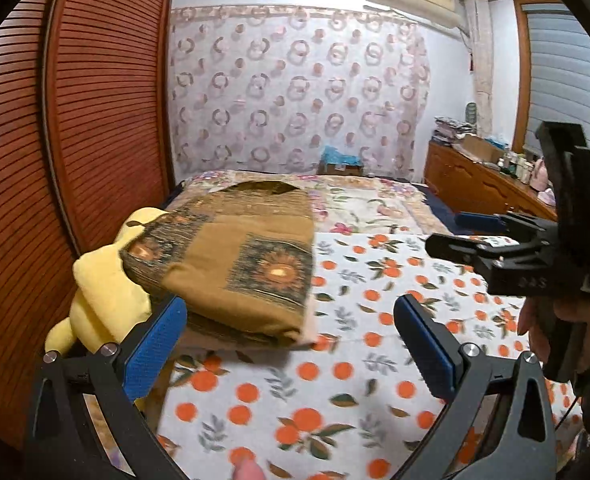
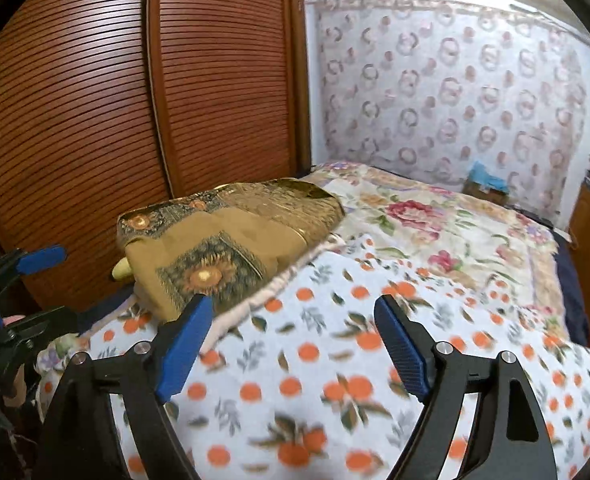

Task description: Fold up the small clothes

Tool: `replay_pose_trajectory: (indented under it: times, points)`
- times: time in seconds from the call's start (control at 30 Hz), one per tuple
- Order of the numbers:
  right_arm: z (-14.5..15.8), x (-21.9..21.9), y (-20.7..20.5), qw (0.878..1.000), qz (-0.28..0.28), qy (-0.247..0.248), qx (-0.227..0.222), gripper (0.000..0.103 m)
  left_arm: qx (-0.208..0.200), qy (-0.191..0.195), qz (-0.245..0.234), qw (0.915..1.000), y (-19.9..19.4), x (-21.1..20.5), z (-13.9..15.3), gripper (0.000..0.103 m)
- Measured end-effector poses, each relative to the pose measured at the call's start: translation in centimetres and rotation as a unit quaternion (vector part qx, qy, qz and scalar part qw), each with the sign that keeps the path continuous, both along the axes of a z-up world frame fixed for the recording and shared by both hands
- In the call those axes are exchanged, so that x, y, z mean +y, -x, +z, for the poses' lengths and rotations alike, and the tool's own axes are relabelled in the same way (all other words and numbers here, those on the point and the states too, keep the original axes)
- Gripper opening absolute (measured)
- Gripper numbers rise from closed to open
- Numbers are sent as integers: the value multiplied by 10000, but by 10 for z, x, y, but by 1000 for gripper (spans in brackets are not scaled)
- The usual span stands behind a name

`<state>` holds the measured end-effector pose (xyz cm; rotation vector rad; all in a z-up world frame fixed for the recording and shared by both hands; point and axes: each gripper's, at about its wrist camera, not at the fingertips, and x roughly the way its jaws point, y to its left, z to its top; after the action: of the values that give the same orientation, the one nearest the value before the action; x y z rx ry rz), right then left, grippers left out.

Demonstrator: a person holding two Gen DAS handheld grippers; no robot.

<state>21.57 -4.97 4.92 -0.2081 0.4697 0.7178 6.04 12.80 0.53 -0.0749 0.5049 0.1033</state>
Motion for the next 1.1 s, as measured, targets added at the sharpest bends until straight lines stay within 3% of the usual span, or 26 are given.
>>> replay_pose_trajectory:
  times: [0.5,0.87,1.1]
  points:
    - [0,-75,79,9951,-914,-337,-137,85,39,38,-448,9990,13,-65,-1,103]
    - [17,-113,136,9846,-1645,-508,-293,85,-118,-37,-775,9969,9,-114,27,103]
    - [34,-120,166,9794,-1828,-687,-509,85,-330,-81,-878,9956,13,-131,53,103]
